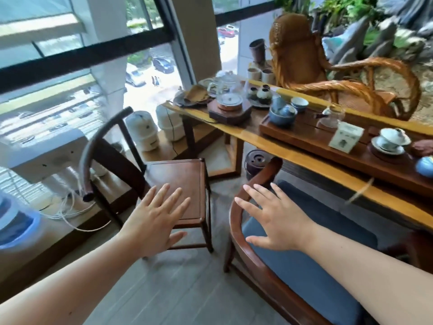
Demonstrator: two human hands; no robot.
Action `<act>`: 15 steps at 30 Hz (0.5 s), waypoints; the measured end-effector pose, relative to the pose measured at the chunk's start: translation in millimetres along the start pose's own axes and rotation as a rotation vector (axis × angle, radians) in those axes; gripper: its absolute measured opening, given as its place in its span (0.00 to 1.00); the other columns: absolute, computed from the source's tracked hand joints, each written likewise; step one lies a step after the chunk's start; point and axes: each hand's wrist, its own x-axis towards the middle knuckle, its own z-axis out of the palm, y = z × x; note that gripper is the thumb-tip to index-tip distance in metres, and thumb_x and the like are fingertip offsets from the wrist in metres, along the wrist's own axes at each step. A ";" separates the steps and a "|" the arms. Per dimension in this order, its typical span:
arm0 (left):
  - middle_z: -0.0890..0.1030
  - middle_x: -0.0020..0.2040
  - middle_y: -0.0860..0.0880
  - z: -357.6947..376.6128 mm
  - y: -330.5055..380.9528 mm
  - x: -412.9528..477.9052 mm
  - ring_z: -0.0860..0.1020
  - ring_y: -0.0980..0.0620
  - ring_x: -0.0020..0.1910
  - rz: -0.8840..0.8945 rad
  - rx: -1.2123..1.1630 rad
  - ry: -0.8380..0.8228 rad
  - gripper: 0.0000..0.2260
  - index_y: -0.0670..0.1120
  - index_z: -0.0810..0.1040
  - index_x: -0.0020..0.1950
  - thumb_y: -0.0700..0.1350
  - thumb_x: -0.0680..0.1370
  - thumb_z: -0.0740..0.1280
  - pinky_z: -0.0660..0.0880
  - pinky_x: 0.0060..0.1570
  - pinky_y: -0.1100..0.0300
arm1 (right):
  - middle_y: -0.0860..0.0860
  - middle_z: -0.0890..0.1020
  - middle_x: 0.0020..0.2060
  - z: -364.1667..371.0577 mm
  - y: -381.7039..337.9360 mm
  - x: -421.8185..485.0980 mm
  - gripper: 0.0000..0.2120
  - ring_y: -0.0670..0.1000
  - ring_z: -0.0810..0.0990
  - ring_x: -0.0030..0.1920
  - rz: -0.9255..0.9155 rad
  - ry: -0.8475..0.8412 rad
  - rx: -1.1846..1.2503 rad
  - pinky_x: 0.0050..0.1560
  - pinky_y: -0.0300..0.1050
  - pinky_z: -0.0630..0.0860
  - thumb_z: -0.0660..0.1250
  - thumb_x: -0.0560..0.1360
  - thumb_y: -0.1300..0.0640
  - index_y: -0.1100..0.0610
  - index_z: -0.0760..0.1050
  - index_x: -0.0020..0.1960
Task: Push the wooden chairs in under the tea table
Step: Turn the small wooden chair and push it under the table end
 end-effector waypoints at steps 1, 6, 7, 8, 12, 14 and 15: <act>0.71 0.70 0.39 5.0 -14.3 -3.6 0.65 0.34 0.70 -0.019 -0.008 -0.014 0.33 0.47 0.66 0.73 0.67 0.75 0.54 0.65 0.66 0.36 | 0.60 0.64 0.74 1.0 -5.2 13.1 0.41 0.62 0.63 0.73 -0.002 -0.002 0.003 0.69 0.66 0.62 0.58 0.71 0.30 0.51 0.57 0.77; 0.73 0.69 0.40 33.0 -73.4 -22.5 0.68 0.35 0.69 -0.099 -0.025 -0.054 0.32 0.46 0.68 0.72 0.65 0.75 0.56 0.67 0.65 0.37 | 0.61 0.69 0.71 15.0 -32.0 74.4 0.39 0.61 0.68 0.70 -0.010 -0.049 0.031 0.67 0.65 0.66 0.60 0.69 0.33 0.52 0.63 0.74; 0.73 0.69 0.40 39.1 -83.4 -26.3 0.68 0.35 0.69 -0.113 -0.030 -0.070 0.32 0.46 0.68 0.72 0.65 0.74 0.56 0.67 0.65 0.38 | 0.61 0.70 0.70 17.7 -38.2 85.5 0.39 0.61 0.69 0.69 -0.014 -0.064 0.042 0.66 0.65 0.67 0.60 0.68 0.34 0.52 0.65 0.74; 0.73 0.69 0.41 45.1 -94.7 -29.5 0.68 0.35 0.69 -0.128 -0.031 -0.089 0.32 0.47 0.68 0.72 0.65 0.74 0.57 0.67 0.65 0.38 | 0.61 0.71 0.70 21.5 -44.3 98.4 0.39 0.62 0.71 0.68 -0.024 -0.074 0.051 0.65 0.65 0.68 0.60 0.67 0.34 0.52 0.67 0.73; 0.72 0.70 0.42 60.6 -136.1 -31.6 0.67 0.36 0.69 -0.178 -0.020 -0.123 0.32 0.48 0.68 0.72 0.65 0.74 0.57 0.67 0.66 0.40 | 0.61 0.73 0.68 34.5 -59.0 142.3 0.38 0.61 0.73 0.66 -0.070 -0.104 0.086 0.63 0.65 0.70 0.62 0.66 0.35 0.53 0.69 0.71; 0.71 0.71 0.42 66.1 -157.8 -29.6 0.67 0.37 0.70 -0.190 -0.014 -0.134 0.32 0.48 0.66 0.73 0.65 0.75 0.57 0.66 0.67 0.40 | 0.61 0.73 0.68 42.8 -62.6 167.0 0.38 0.61 0.73 0.66 -0.083 -0.115 0.108 0.63 0.64 0.69 0.60 0.66 0.34 0.52 0.69 0.71; 0.70 0.71 0.43 69.4 -170.0 -27.5 0.66 0.37 0.70 -0.194 -0.009 -0.146 0.32 0.49 0.65 0.74 0.65 0.75 0.57 0.65 0.68 0.40 | 0.61 0.74 0.68 47.4 -64.7 180.9 0.37 0.61 0.74 0.65 -0.090 -0.126 0.116 0.63 0.64 0.69 0.59 0.66 0.34 0.52 0.69 0.71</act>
